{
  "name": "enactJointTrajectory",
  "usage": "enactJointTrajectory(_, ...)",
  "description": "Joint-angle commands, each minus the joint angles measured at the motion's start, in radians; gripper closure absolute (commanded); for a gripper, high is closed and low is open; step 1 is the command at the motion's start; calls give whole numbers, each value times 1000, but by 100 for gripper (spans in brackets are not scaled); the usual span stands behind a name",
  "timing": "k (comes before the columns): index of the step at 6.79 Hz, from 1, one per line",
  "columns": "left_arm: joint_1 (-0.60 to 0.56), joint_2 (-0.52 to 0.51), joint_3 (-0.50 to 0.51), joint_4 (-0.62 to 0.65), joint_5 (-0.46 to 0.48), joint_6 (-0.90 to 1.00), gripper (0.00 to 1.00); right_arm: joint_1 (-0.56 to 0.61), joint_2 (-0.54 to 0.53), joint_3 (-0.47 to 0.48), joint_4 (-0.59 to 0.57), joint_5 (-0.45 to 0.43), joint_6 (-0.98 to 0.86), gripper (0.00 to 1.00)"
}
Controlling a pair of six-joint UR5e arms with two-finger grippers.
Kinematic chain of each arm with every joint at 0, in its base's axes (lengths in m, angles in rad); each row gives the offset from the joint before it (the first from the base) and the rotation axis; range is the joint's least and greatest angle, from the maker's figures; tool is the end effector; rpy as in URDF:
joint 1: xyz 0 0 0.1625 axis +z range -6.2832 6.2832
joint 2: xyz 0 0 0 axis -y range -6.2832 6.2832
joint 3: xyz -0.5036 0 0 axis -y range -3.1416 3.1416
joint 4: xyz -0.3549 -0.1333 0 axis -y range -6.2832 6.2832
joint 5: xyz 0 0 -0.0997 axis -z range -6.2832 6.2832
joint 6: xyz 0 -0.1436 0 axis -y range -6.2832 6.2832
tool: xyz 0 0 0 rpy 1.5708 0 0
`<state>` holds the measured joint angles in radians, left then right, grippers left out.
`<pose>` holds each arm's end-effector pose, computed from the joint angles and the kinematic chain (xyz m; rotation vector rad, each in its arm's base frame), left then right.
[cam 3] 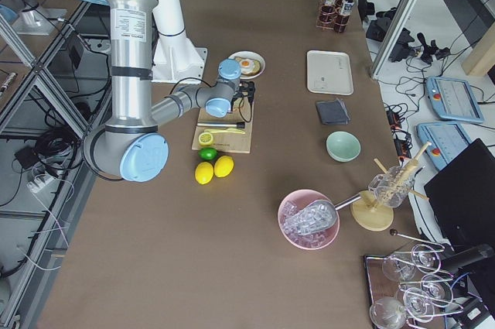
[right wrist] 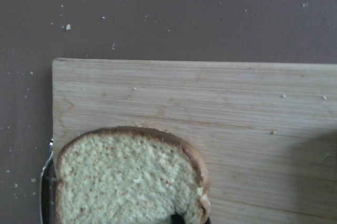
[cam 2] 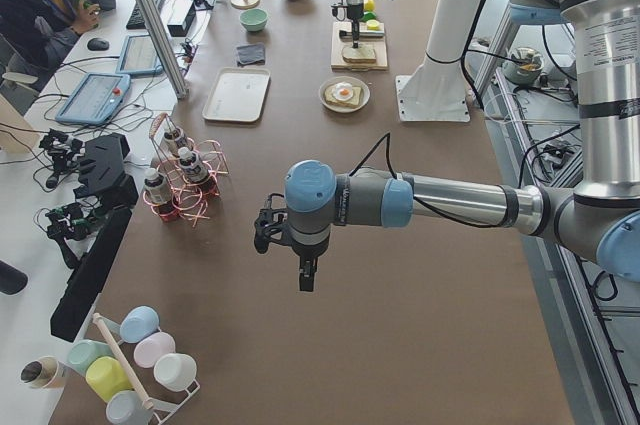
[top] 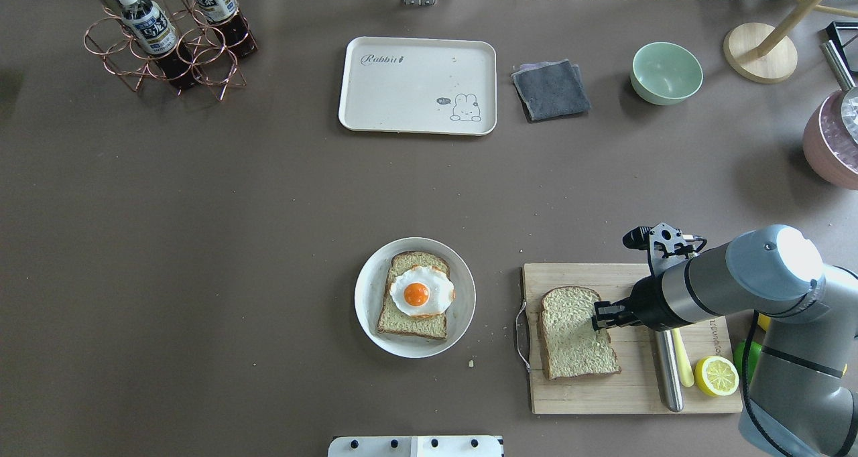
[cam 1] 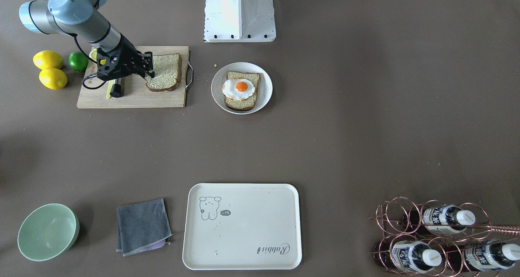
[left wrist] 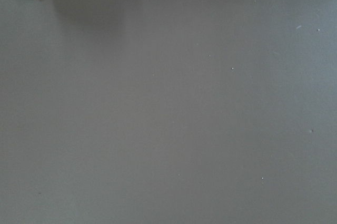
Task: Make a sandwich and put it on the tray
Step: 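Lift the bread slice with the right gripper and lay it on the egg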
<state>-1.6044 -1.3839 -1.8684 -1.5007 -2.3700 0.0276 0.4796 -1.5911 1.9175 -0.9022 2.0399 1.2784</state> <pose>-0.0425 -0.3616 0.7141 0.0629 0.7975 0.0105 -0.4011 -0.2857 0.5383 -0.0303 -1.0634 -0.0641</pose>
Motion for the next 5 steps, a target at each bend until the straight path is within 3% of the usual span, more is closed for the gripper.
enactJointTrajectory(1,-2,0,5,1,0,0,2,16,2,20,0,6,1,100)
enactJointTrajectory(5,0,0,3,-1,-23,6,2,33,132,34,0,8,93,100)
